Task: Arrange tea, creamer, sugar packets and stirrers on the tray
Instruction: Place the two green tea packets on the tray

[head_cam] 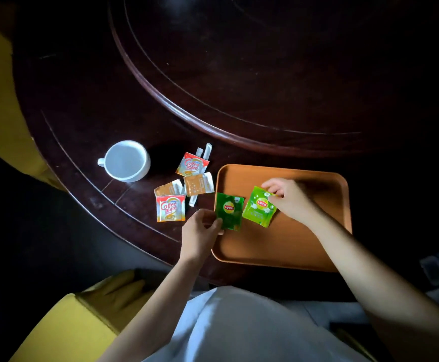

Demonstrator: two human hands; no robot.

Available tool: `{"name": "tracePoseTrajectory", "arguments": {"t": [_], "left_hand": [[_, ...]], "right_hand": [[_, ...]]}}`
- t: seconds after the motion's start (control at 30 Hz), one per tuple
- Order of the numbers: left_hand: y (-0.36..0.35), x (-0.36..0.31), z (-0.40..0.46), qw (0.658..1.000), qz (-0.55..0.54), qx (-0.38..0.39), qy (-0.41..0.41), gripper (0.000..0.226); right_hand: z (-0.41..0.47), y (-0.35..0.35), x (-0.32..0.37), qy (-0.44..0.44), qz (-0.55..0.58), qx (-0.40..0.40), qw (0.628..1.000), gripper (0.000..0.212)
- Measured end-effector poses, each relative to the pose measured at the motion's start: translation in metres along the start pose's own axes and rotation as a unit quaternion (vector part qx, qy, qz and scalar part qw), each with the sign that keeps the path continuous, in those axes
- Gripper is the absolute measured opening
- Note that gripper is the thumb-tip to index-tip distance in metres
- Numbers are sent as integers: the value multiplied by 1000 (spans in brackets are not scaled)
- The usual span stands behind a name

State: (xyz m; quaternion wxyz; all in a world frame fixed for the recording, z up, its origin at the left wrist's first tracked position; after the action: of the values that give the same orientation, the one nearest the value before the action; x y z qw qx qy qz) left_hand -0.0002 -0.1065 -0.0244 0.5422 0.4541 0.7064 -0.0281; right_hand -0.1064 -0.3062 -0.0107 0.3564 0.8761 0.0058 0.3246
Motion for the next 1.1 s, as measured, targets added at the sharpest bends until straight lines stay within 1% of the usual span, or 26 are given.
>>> {"name": "tracePoseTrajectory", "arguments": {"t": [0.03,0.1,0.17,0.23,0.3,0.37,0.43,0.47,0.5,0.57,0.6,0.67,0.87,0.93,1.1], "left_hand": [[0,-2,-2,1000,8,-2,-8,3],[3,-7,-8,996,71,-14,-51,9],[8,-13,-16,978,161,-26,-132,13],[8,-20,-27,939,246,-29,-238,18],[-1,-23,-36,882,333,-5,-333,30],[-13,-22,-40,834,409,30,-368,45],[-25,-21,-42,806,466,78,-357,56],[-29,-19,-41,800,481,99,-345,58],[-32,-18,-41,803,483,112,-330,59],[-35,-12,-38,820,466,134,-303,59],[-37,-8,-36,822,463,150,-296,59],[-41,2,-30,815,473,177,-283,60],[-44,-4,-13,807,483,178,-290,62],[-46,-10,3,801,483,183,-302,63],[-45,-21,18,803,481,186,-301,64]], "right_hand": [[-3,3,-4,7,-48,-51,998,33],[-14,10,-9,32,-123,-151,980,37],[-25,12,-11,56,-153,-194,967,41],[-36,6,-12,82,-175,-199,961,43],[-45,-5,-11,96,-189,-189,959,43],[-49,-19,-10,92,-193,-176,961,43],[-48,-30,-6,83,-196,-166,963,45],[-47,-35,-5,80,-201,-159,963,46],[-46,-39,-3,78,-211,-152,962,47],[-46,-44,-1,81,-231,-145,959,44],[-46,-45,-2,84,-234,-145,958,42],[-47,-45,-6,91,-233,-141,958,41],[-35,-42,-10,117,-235,-126,957,42],[-23,-38,-10,103,-238,-127,958,44],[-11,-34,-8,94,-246,-130,956,46]]}}
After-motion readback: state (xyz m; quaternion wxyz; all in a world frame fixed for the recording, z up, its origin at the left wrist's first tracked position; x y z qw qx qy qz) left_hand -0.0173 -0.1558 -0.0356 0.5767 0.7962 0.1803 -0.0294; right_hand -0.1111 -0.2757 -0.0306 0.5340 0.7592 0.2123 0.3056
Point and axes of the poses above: each hand's wrist, its own z-axis towards the middle knuckle, its own y-axis out of the back of the hand, x = y × z, the point moved 5 cm from there along z, towards the middle knuckle, and after that the axes turned 7 degrees about -y, right-handed, at the moved point
